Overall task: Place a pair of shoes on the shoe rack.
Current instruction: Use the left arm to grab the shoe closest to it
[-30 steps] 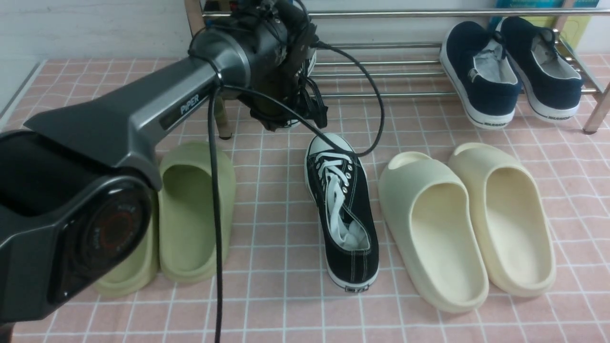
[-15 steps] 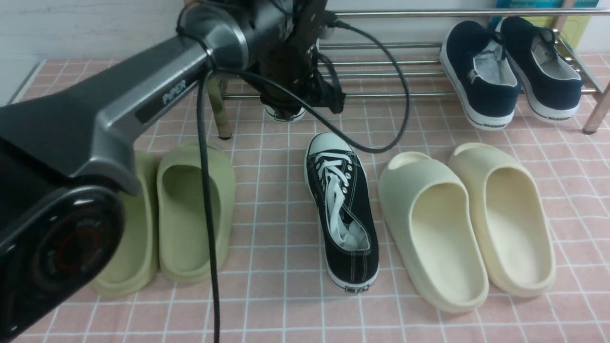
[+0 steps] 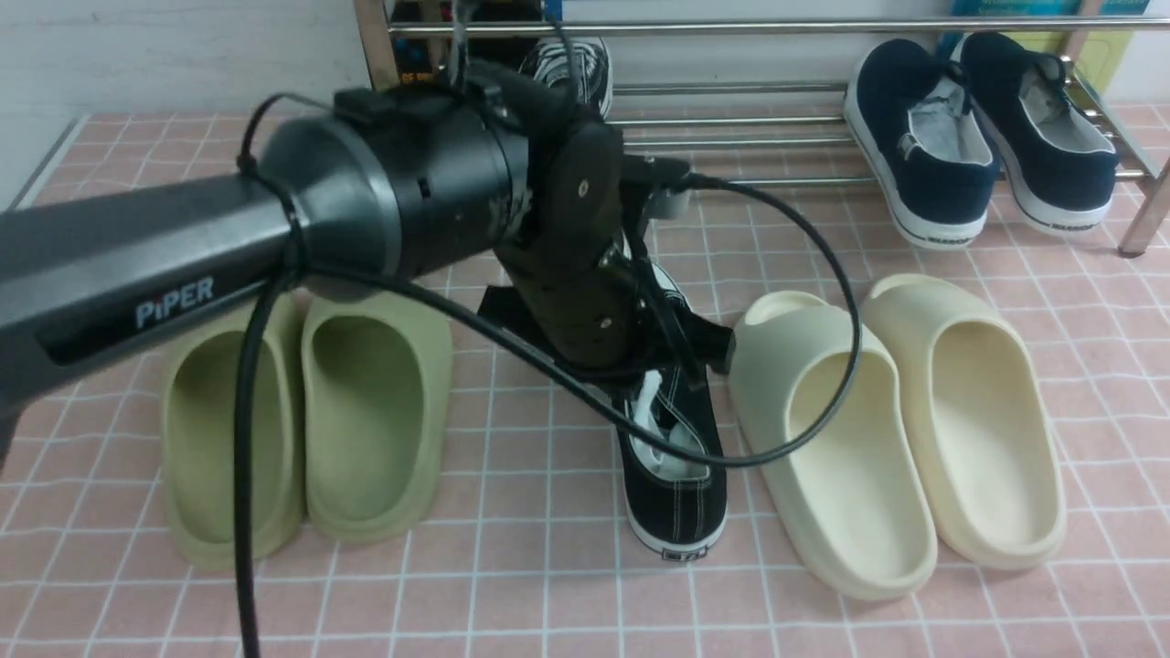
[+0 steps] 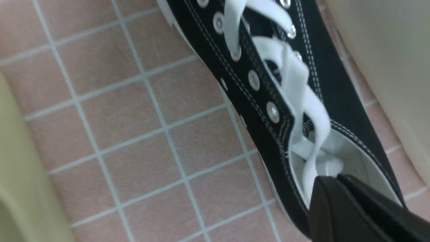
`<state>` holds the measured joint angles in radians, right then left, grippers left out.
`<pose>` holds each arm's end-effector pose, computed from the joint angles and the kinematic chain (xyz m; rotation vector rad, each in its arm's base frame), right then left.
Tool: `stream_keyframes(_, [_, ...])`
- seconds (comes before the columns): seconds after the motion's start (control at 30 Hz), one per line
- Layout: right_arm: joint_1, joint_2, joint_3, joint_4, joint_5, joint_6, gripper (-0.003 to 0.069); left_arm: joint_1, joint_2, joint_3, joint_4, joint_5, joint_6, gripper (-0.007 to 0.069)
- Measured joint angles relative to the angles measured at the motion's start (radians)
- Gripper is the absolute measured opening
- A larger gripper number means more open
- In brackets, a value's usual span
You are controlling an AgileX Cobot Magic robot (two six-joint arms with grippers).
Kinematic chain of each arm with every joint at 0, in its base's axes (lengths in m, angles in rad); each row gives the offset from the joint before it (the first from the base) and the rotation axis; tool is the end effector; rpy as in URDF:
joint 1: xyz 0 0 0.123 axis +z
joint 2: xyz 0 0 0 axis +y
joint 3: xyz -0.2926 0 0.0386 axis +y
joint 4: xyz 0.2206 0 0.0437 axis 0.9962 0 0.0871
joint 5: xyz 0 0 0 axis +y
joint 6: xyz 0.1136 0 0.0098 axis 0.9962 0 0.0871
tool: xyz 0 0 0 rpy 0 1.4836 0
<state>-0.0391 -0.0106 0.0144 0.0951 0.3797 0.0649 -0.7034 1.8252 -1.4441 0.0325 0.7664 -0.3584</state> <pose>0.0369 0.0026 0.1681 0.1550 1.8604 0.1118 0.2973 -0.2488 0.2555 0.4812 2.6255 -0.3197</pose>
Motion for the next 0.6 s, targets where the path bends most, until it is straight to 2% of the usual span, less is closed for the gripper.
stream_keyframes(0.1, [0.000, 0.000, 0.000, 0.000, 0.000, 0.000, 0.0240, 0.000, 0.006, 0.019, 0.007, -0.037, -0.026, 0.0155])
stream_keyframes(0.3, [0.000, 0.000, 0.000, 0.000, 0.000, 0.000, 0.0240, 0.000, 0.045, 0.019, 0.017, -0.073, -0.018, 0.0467])
stream_keyframes(0.37, [0.000, 0.000, 0.000, 0.000, 0.000, 0.000, 0.0240, 0.000, 0.080, 0.019, 0.023, -0.081, -0.018, 0.0509])
stream_keyframes(0.43, [0.000, 0.000, 0.000, 0.000, 0.000, 0.000, 0.0240, 0.000, 0.096, 0.019, 0.024, -0.088, -0.018, 0.0508])
stream_keyframes(0.5, [0.000, 0.000, 0.000, 0.000, 0.000, 0.000, 0.0240, 0.000, 0.123, 0.019, 0.028, -0.111, -0.018, 0.0477])
stream_keyframes(0.53, [0.000, 0.000, 0.000, 0.000, 0.000, 0.000, 0.0240, 0.000, 0.138, 0.019, 0.037, -0.126, -0.023, 0.0398])
stream_keyframes(0.57, [0.000, 0.000, 0.000, 0.000, 0.000, 0.000, 0.0240, 0.000, 0.141, 0.019, 0.041, -0.133, -0.026, 0.0360])
stream_keyframes(0.6, [0.000, 0.000, 0.000, 0.000, 0.000, 0.000, 0.0240, 0.000, 0.141, 0.019, 0.051, -0.137, -0.035, 0.0290])
